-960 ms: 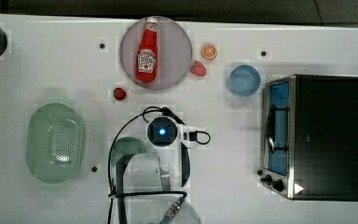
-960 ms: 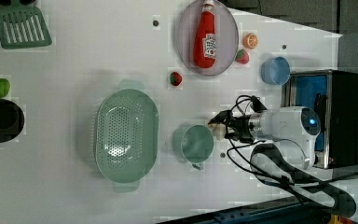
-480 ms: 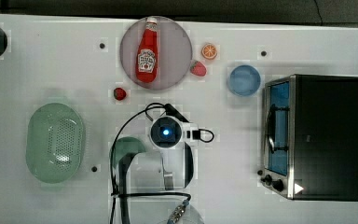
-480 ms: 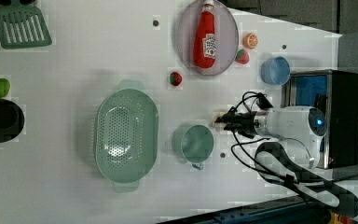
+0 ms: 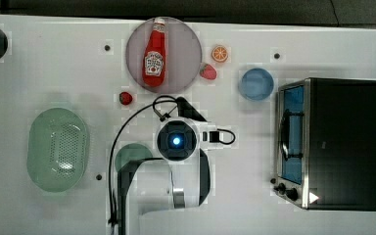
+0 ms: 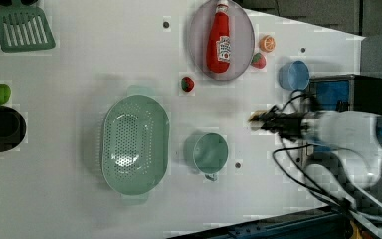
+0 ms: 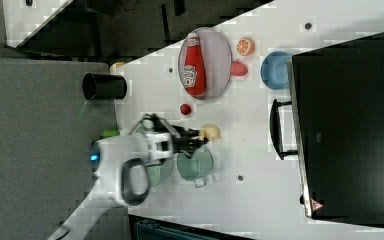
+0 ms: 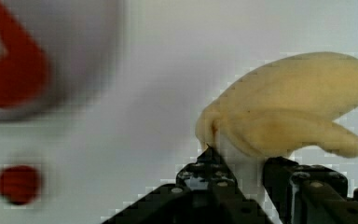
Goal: Pick banana from table and place on oven.
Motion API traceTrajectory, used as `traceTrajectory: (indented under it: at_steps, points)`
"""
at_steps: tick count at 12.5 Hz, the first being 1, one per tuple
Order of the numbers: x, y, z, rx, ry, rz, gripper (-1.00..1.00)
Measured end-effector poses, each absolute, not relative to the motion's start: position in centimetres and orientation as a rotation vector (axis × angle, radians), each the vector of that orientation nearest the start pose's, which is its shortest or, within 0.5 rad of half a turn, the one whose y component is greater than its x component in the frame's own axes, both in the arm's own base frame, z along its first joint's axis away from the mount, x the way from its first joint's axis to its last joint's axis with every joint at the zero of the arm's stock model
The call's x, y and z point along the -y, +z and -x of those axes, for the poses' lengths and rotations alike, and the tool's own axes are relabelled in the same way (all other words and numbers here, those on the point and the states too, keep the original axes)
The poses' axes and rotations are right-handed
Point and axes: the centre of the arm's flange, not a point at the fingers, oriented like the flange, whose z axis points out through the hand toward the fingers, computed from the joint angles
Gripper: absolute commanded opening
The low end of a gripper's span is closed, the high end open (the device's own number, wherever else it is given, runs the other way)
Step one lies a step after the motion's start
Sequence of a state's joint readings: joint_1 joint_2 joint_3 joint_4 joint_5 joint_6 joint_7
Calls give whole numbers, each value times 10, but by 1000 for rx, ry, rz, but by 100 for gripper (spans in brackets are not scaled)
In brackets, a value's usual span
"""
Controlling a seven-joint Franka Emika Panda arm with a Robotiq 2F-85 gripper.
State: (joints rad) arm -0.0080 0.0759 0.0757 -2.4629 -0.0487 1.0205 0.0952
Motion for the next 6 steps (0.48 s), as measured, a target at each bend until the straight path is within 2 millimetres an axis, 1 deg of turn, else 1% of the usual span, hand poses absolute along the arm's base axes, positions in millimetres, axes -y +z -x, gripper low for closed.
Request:
traceTrajectory:
  at_steps: [1, 3, 4, 5, 6]
  points:
    - [-31, 311, -489, -1185, -145, 2892, -51]
    - [-28, 394, -501, -1239, -164, 2835, -51]
    - [-25, 433, -497, -1247, -164, 2840, -51]
    - [-21, 469, -487, -1255, -142, 2866, -51]
    - [-15, 499, -478, -1279, -93, 2869, -51]
